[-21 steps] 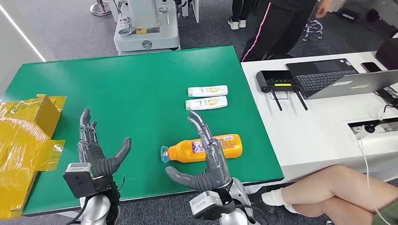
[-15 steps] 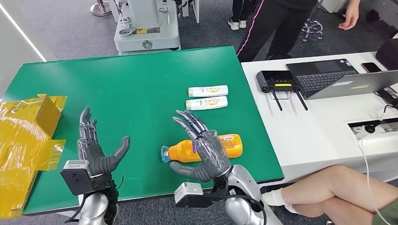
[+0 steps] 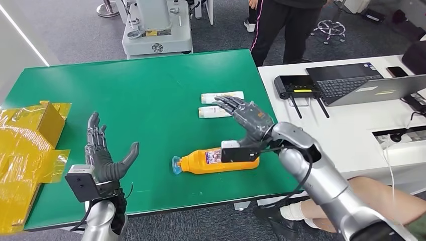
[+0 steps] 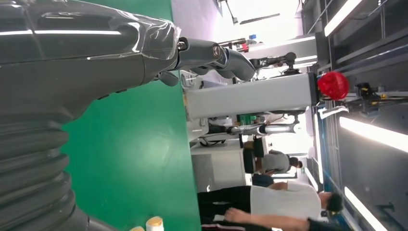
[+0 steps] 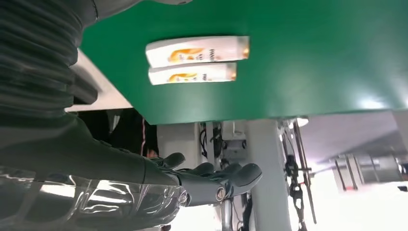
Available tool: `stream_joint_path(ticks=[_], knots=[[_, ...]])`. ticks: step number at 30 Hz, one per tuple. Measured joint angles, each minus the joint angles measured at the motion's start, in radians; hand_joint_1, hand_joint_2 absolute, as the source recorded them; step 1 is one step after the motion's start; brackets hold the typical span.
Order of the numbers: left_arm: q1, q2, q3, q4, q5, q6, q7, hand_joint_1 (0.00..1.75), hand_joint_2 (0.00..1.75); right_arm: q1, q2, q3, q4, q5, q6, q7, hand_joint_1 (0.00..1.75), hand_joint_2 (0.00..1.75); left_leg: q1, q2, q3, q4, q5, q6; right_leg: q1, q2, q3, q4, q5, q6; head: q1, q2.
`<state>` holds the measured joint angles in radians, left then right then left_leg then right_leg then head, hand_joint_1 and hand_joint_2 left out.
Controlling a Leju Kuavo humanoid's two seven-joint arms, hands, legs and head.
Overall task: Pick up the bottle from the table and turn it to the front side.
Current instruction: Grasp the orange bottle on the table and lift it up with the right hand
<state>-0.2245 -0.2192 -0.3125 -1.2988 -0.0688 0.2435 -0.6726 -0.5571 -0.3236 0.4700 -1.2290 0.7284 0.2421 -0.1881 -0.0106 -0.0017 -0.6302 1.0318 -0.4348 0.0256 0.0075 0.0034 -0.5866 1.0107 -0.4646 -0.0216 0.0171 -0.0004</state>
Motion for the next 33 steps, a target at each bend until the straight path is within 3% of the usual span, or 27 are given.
stream_joint_path(ticks=[5,13,24,33], knots=[[-0.006,-0.007,0.007,0.023,0.005,-0.019,-0.002,0.0,1.75,-0.202,-0.027,0.069,0.154,-0.125,0.14,0.008,0.0,1.75,0.0,0.0,0.0,0.0,0.0,0.0,0.0,0.0,0.0,0.001,0.0,0.0,0.0,0.0],[-0.007,-0.01,0.015,0.035,0.03,-0.015,-0.012,0.0,1.75,-0.431,0.022,0.232,0.435,-0.305,0.324,0.013,0.0,1.75,0.001,-0.001,0.0,0.0,0.0,0.0,0.001,0.0,0.0,0.001,0.0,0.0,0.0,0.0],[-0.008,-0.007,0.017,0.043,0.031,0.029,-0.021,0.0,1.75,-0.541,0.116,0.482,0.649,-0.363,0.393,0.043,0.0,1.75,0.001,-0.001,0.0,0.0,0.0,0.0,0.001,-0.001,0.0,0.001,0.0,0.0,0.0,0.0],[-0.009,-0.003,0.018,0.061,0.018,0.063,-0.021,0.0,1.75,-0.559,0.111,0.615,0.725,-0.379,0.383,0.07,0.0,1.75,0.001,-0.002,0.0,0.0,0.0,0.0,0.001,-0.002,0.0,0.0,0.0,0.0,0.0,0.0]])
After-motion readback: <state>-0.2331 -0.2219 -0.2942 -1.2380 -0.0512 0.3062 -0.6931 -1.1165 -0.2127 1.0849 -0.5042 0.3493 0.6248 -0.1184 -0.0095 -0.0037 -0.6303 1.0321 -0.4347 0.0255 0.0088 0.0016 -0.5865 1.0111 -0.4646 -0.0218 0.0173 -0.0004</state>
